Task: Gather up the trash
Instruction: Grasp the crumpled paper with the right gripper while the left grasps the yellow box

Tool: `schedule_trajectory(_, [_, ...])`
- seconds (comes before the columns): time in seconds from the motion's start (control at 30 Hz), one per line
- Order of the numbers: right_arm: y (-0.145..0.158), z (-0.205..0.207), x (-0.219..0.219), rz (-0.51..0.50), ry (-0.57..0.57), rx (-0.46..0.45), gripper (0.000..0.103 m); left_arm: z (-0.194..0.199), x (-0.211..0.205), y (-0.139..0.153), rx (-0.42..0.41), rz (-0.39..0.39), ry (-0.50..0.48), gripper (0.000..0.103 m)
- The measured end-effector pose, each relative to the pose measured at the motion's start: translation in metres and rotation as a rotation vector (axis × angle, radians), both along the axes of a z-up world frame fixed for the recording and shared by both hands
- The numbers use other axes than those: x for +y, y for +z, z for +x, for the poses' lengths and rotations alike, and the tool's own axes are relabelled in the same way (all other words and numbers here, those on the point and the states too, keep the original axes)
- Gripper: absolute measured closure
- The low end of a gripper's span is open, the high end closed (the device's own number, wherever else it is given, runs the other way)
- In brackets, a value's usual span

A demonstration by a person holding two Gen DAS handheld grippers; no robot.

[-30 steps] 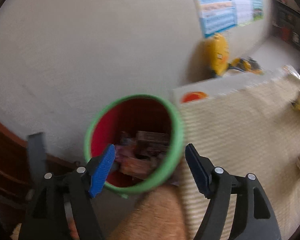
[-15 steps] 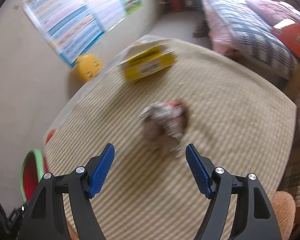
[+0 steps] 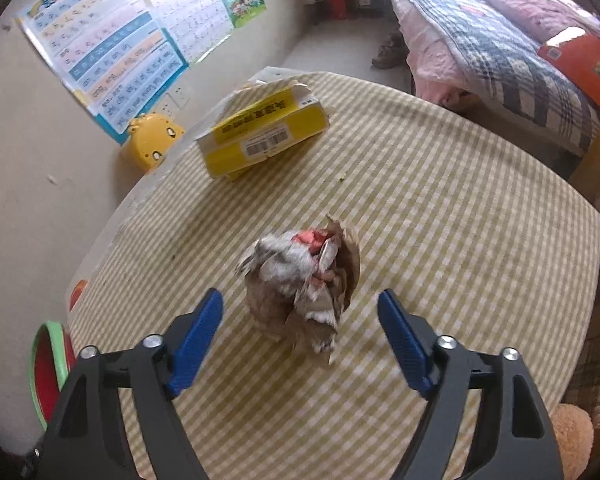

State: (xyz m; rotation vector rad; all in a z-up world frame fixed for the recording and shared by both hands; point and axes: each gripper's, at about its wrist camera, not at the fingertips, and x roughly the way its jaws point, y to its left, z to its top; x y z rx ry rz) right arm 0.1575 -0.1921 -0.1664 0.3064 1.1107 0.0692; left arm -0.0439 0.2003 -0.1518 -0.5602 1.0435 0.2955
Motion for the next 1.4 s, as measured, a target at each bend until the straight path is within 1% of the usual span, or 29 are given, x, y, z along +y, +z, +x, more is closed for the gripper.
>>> schedule_trajectory(0.07, [-0.01,0.014,-0.004,0.021,0.013,0.039,0.027,0.0,-0.004,0.002,0.001,0.007,-0.013,0.037])
schedule_trajectory(0.1, [-0.013,0.016,-0.005,0.031,0.031,0.054,0.041,0.0,-0.007,0.004,0.001,0.011,-0.019,0.037])
schedule_trajectory(0.13, [-0.013,0.016,-0.006,0.06,0.057,0.062,0.059,0.001,-0.008,0.005,0.002,0.016,-0.025,0.037])
schedule_trajectory(0.17, [-0.011,0.013,-0.006,0.075,0.07,0.059,0.063,0.002,-0.011,0.006,0.002,0.021,-0.029,0.037])
schedule_trajectory(0.2, [-0.005,0.007,-0.007,0.069,0.087,0.043,0.067,0.003,-0.013,0.007,0.004,0.028,-0.034,0.037])
schedule_trajectory(0.23, [-0.001,0.002,-0.006,0.067,0.108,0.03,0.073,0.004,-0.015,0.007,0.005,0.031,-0.039,0.037])
schedule_trajectory(0.33, [0.012,-0.03,-0.012,0.063,0.18,-0.012,0.074,0.015,-0.029,0.007,0.012,0.038,-0.074,0.037])
schedule_trajectory(0.4, [0.016,-0.061,-0.023,0.046,0.216,-0.028,0.074,0.026,-0.044,0.009,0.008,0.051,-0.126,0.037])
schedule_trajectory(0.5, [0.01,-0.1,-0.042,0.06,0.225,-0.024,0.074,0.046,-0.072,0.011,0.006,0.08,-0.214,0.037])
schedule_trajectory(0.6, [-0.003,-0.128,-0.058,0.09,0.197,-0.021,0.073,0.078,-0.116,0.012,-0.007,0.112,-0.34,0.037])
schedule_trajectory(0.63, [-0.009,-0.133,-0.065,0.122,0.179,-0.015,0.073,0.091,-0.133,0.013,-0.015,0.127,-0.39,0.037])
schedule_trajectory(0.7, [-0.012,-0.132,-0.08,0.204,0.139,-0.012,0.072,0.121,-0.172,0.017,-0.036,0.152,-0.499,0.037])
schedule_trajectory(0.73, [-0.011,-0.13,-0.083,0.221,0.129,-0.018,0.072,0.134,-0.187,0.02,-0.045,0.174,-0.539,0.037])
schedule_trajectory(0.8, [-0.012,-0.129,-0.089,0.245,0.126,-0.026,0.071,0.161,-0.217,0.024,-0.071,0.232,-0.624,0.037])
schedule_trajectory(0.87, [-0.017,-0.129,-0.094,0.291,0.124,-0.014,0.071,0.194,-0.253,0.027,-0.095,0.303,-0.721,0.037])
schedule_trajectory(0.9, [-0.019,-0.129,-0.098,0.32,0.122,-0.009,0.071,0.205,-0.264,0.027,-0.099,0.323,-0.748,0.037])
schedule_trajectory(0.93, [-0.02,-0.129,-0.101,0.338,0.12,-0.009,0.071,0.224,-0.282,0.026,-0.101,0.357,-0.792,0.036])
schedule_trajectory(0.97, [-0.021,-0.129,-0.105,0.361,0.117,-0.011,0.071,0.234,-0.291,0.025,-0.098,0.376,-0.815,0.034])
schedule_trajectory(1.07, [-0.024,-0.128,-0.114,0.422,0.11,-0.007,0.07,0.276,-0.326,0.015,-0.061,0.476,-0.891,0.032])
schedule_trajectory(1.1, [-0.025,-0.127,-0.116,0.441,0.108,-0.003,0.069,0.285,-0.331,0.012,-0.044,0.496,-0.904,0.031])
schedule_trajectory(1.13, [-0.025,-0.127,-0.118,0.454,0.108,-0.001,0.069,0.3,-0.342,0.006,-0.012,0.523,-0.922,0.031])
schedule_trajectory(1.2, [-0.025,-0.126,-0.12,0.48,0.114,0.0,0.069,0.315,-0.351,-0.002,0.023,0.553,-0.944,0.031])
schedule_trajectory(1.3, [-0.027,-0.124,-0.122,0.505,0.12,0.003,0.069,0.338,-0.369,-0.021,0.095,0.636,-0.968,0.029])
schedule_trajectory(1.4, [-0.028,-0.122,-0.123,0.529,0.121,0.003,0.068,0.351,-0.377,-0.035,0.157,0.672,-0.969,0.029])
